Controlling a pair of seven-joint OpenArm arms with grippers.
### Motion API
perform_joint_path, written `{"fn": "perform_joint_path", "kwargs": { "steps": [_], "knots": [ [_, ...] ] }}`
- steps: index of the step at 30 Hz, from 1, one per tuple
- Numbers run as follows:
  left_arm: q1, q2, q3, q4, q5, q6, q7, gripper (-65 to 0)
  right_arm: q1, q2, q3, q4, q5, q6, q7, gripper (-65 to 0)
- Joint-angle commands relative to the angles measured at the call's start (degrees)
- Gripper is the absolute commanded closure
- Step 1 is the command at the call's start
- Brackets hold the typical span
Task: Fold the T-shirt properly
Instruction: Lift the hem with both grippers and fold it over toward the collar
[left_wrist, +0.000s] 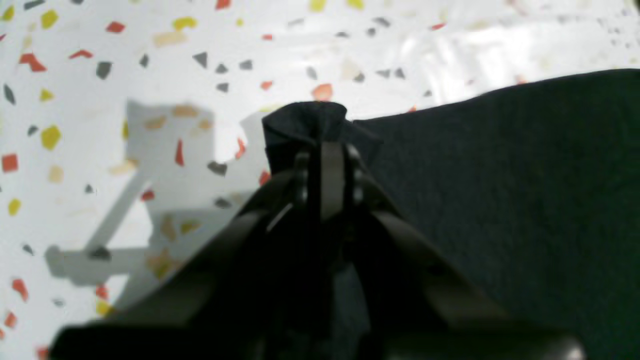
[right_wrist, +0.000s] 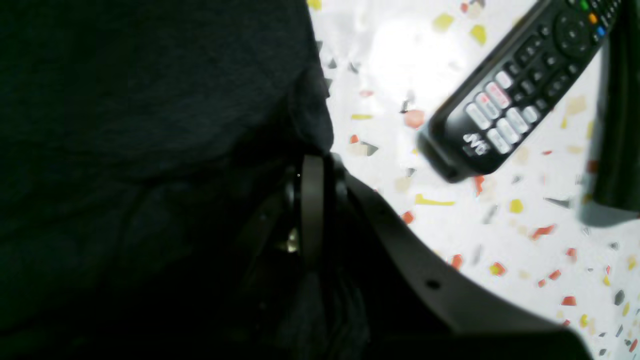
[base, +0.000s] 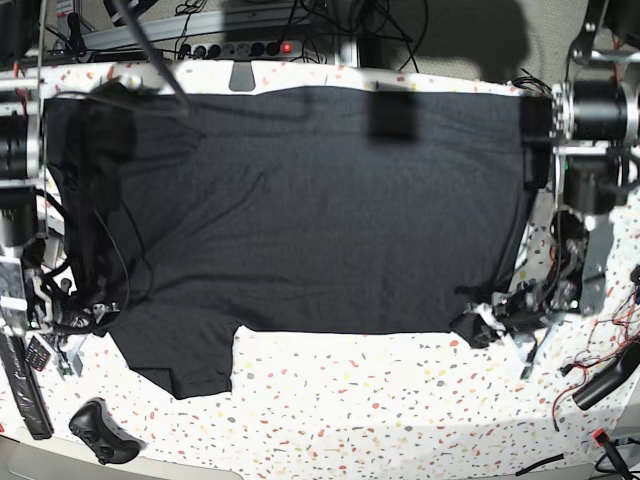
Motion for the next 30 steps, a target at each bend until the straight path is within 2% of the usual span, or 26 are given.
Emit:
{"fn": "perform_joint_path", "kwargs": {
  "steps": [1,5,8,16,25,30],
  "knots": [
    [-0.07,-0.61,-1.20,2.69,-0.63,-0.26,-0.59,0.0,0.22,1.55,0.44,2.80,1.44,-0.02,0.61,0.0],
    [6.23,-0.61,-7.34,11.28,-1.18,-0.24,-0.52,0.0,-6.99,3.61,2.56,12.63,3.52,-0.07,0.02,0.0],
    [10.93,-0.61,-12.02,17.42,-3.23,-0.31,-0.28,0.0,-13.03,4.46,7.15,19.93,4.72,-0.07,-0.76,0.0],
    [20.04,-0.61,-17.00,30.10,-3.63,-0.28,-0.31,0.0,-28.57,4.31,23.87,38.60,6.12,-0.02,-1.60,0.0],
    [26.08,-0.61,-25.16,39.23,-5.75,-0.31,1.57,0.0,-41.44,4.26,32.94,50.90,6.16,-0.04,-1.57,0.0],
    [29.20,-1.09,-25.55,40.50,-6.21,-0.48,2.91,0.0,-47.63,2.34,39.01,56.89,6.86,-0.04,-1.57,0.0]
  ]
}}
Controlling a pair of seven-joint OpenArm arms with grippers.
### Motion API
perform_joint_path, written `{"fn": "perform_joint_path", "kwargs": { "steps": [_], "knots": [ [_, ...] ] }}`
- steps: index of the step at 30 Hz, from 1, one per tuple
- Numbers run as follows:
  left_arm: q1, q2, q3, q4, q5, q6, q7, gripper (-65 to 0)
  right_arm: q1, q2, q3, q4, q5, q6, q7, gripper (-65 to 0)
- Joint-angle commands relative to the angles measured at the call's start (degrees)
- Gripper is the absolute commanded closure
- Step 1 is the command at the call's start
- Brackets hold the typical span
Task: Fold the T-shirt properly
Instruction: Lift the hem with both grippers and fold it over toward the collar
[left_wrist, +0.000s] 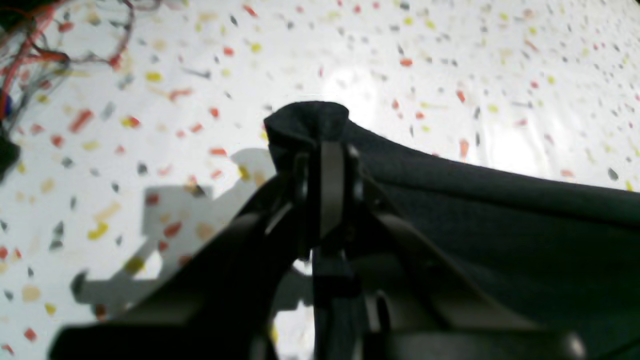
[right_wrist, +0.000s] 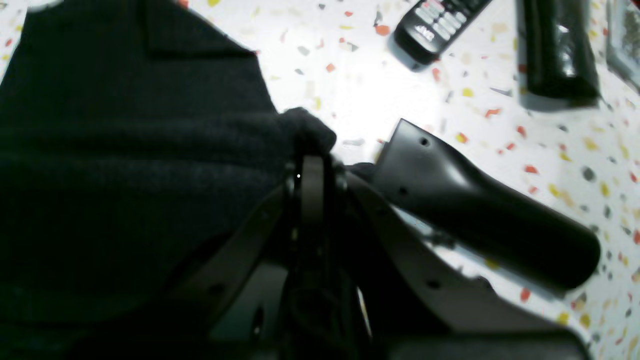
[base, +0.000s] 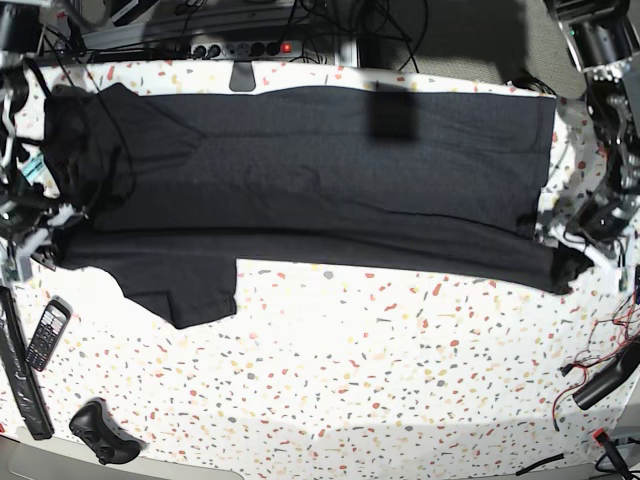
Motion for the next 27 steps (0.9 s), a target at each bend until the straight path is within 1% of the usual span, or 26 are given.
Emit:
{"fn": "perform_joint_path", "kwargs": {
  "steps": [1,5,8,13,15,17,19,20,21,22,23,24,25,27],
  "knots": [
    [-0.33,-1.29,-0.37,1.51,-0.61,-0.24,-1.31,0.0,-0.33,0.81,2.14,1.90,1.03,-0.07,1.33,0.0],
    [2.10,-1.29,-0.76,1.70,-0.59,-0.48,-0.79,0.0,-3.74,-1.68,7.69,4.76,1.25,0.07,1.38,0.0],
    [3.80,-1.29,-0.76,1.70,-0.57,-2.03,0.24,0.0,-5.99,-3.02,10.88,5.51,0.92,3.02,1.38,0.0],
    [6.29,-1.31,-0.81,1.70,-0.35,-2.27,0.20,0.0,-9.07,-4.55,14.82,5.57,1.09,5.01,1.40,0.0],
    [7.02,-1.33,-0.81,1.70,0.17,-2.38,0.13,0.0,-10.25,-4.92,15.45,5.57,1.09,5.44,1.27,0.0],
    [7.19,-1.29,-0.81,1.70,1.64,-2.38,0.48,0.0,-10.78,-5.22,15.41,5.55,1.07,5.44,-0.48,0.0],
    [7.17,-1.31,-0.81,1.70,2.71,-2.38,1.64,0.0,-10.67,-5.25,15.19,5.55,1.11,5.29,-5.33,0.0],
    [7.04,-1.31,-0.81,1.70,3.23,-2.38,2.16,0.0,-10.60,-5.16,15.17,5.55,1.31,5.25,-7.08,-5.4],
    [7.02,-1.31,-0.81,1.70,3.54,-2.38,2.84,-4.4,-10.56,-5.14,14.99,5.55,2.38,5.29,-7.74,-11.4],
    [7.02,-1.31,-0.81,1.70,3.52,-2.36,3.02,-12.9,-10.58,-5.09,14.99,5.55,3.28,5.27,-7.54,-16.6],
    [7.04,-1.31,-0.81,1.70,3.50,-2.36,2.97,-20.6,-10.58,-5.03,14.99,5.55,4.26,5.27,-7.19,-20.4],
    [7.04,-1.31,-0.81,1.70,3.52,-2.36,2.97,-25.8,-10.43,-5.01,14.99,5.55,5.64,5.25,-6.67,-22.5],
    [7.02,-1.31,-0.81,1.70,3.50,-2.36,2.97,-27.6,-9.94,-5.01,14.99,5.55,7.06,5.25,-6.36,-22.7],
    [6.99,-1.31,-0.81,1.70,3.48,-2.36,2.95,-27.7,-8.02,-5.07,14.82,5.49,9.57,5.27,-6.40,-22.7]
  ]
}}
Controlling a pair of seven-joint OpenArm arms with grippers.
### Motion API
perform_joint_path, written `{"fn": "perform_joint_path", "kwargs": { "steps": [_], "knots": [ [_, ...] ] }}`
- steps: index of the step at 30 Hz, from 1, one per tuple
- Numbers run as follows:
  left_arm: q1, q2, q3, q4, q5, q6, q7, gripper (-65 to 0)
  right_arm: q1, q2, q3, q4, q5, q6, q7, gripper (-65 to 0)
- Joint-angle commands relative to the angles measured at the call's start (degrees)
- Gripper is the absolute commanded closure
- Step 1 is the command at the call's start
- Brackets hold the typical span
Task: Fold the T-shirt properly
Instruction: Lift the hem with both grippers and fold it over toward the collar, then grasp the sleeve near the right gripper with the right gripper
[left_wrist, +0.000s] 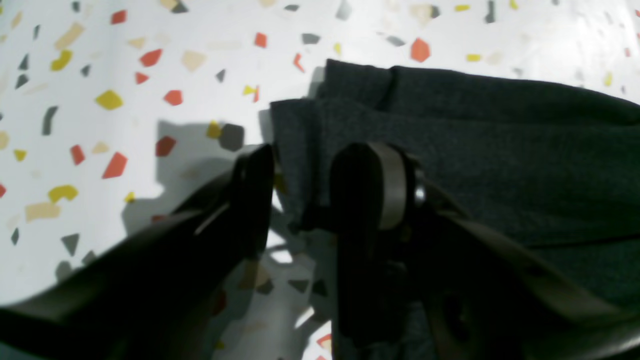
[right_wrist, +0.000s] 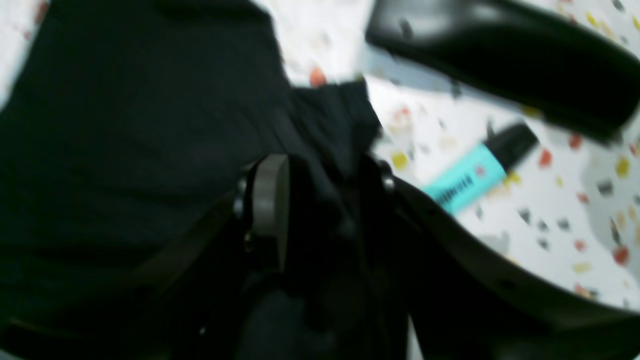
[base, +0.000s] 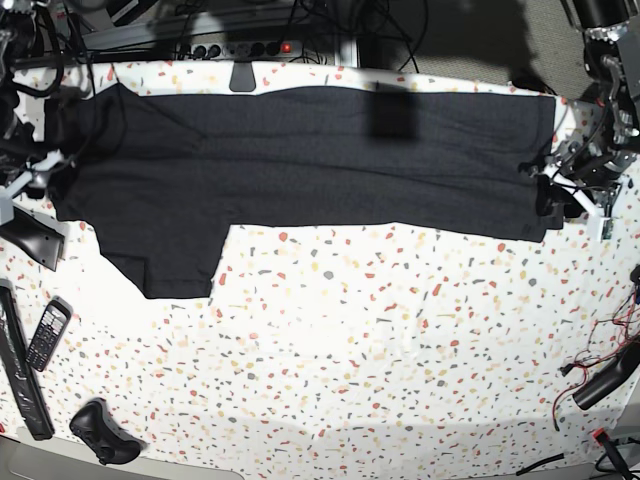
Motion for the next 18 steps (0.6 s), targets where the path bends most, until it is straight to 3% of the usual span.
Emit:
{"fn": "perform_joint_path", "kwargs": {
  "steps": [1,10,13,18],
  "knots": [
    [-0.81,-0.96,-0.35,1.14,-0.55,0.04,-1.31,-27.7,2.38,1.49,0.07,0.59,1.86,0.04,1.62,-22.7],
    [-0.87,-0.94,-0.35,1.14,-2.05,0.04,-1.31,-27.7,23.71,1.53,-14.51,-12.24,2.05,-0.31,-3.82,-22.7],
    [-0.87,-0.94,-0.35,1.14,-2.03,0.04,-1.31,-27.7,30.53,1.53,-21.79,-17.79,-2.71,-0.57,-4.17,-22.7],
    [-0.85,-0.94,-0.35,1.14,-2.05,0.07,-1.29,-27.7,39.95,1.53,-31.32,-29.00,-8.39,-3.69,-4.55,-22.7]
  ]
}}
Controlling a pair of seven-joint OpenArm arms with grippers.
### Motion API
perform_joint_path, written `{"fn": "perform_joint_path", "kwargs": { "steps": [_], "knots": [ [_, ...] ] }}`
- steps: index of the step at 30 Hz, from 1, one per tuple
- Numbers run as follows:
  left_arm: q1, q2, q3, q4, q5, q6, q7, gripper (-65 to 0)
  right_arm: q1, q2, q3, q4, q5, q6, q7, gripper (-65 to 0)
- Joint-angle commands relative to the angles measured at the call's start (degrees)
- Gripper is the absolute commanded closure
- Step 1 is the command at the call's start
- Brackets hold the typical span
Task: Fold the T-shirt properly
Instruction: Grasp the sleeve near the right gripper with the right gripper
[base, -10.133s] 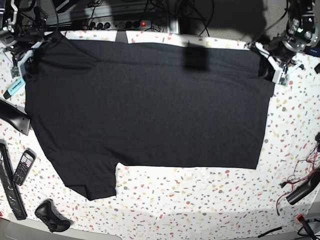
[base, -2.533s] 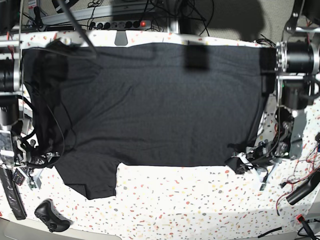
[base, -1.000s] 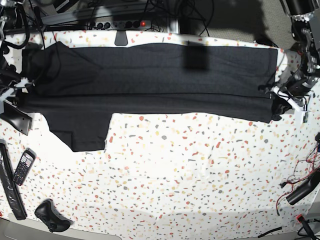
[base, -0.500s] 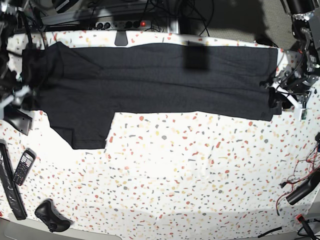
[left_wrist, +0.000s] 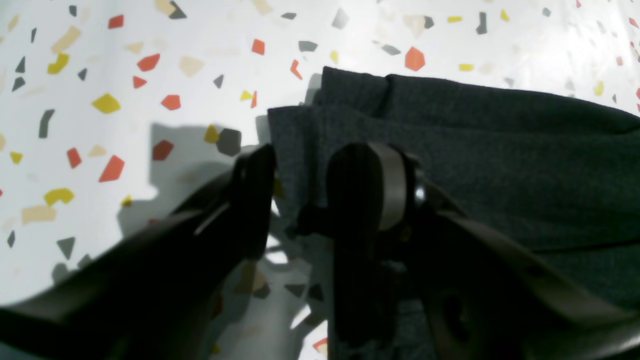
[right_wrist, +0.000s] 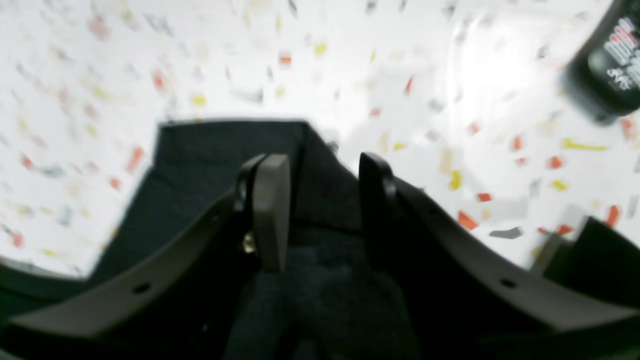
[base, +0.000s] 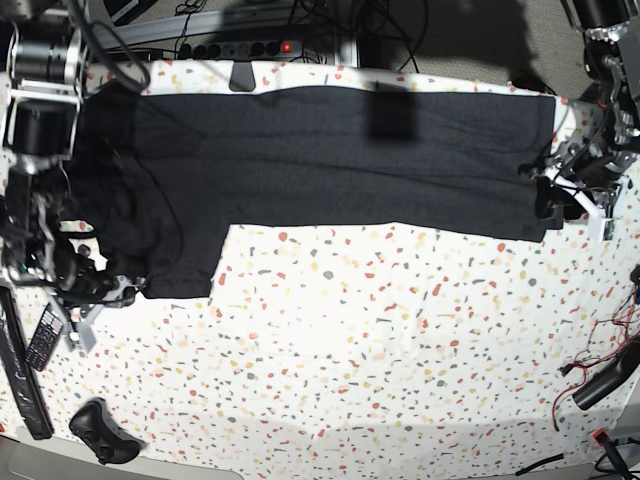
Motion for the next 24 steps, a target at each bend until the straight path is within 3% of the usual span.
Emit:
{"fn": "perform_joint_path", "kwargs": {
  "steps": [1,9,18,24],
  "knots": [
    [-0.70,-0.94,-0.35,1.14,-0.72,0.09,-1.31,-27.7,3.43,1.05,-0.81,-0.96,0.02,0.15,0.44,-22.7],
    [-0.72,-0.96,-0.35,1.14,-0.74,0.17,-1.33,-27.7,11.82,0.98,-8.13,-13.42,0.07,0.22,-4.13,-22.7],
    [-0.72,-0.94,-0.35,1.14,-0.74,0.17,-1.33,-27.7,12.07,0.90,-13.60,-14.49,0.07,0.63,-9.01,-22.2],
    [-0.72,-0.96,-0.35,1.14,-0.74,0.17,-1.36,-27.7,12.00,0.90,-13.57,-14.49,0.07,0.63,-9.75,-15.3]
  ]
}}
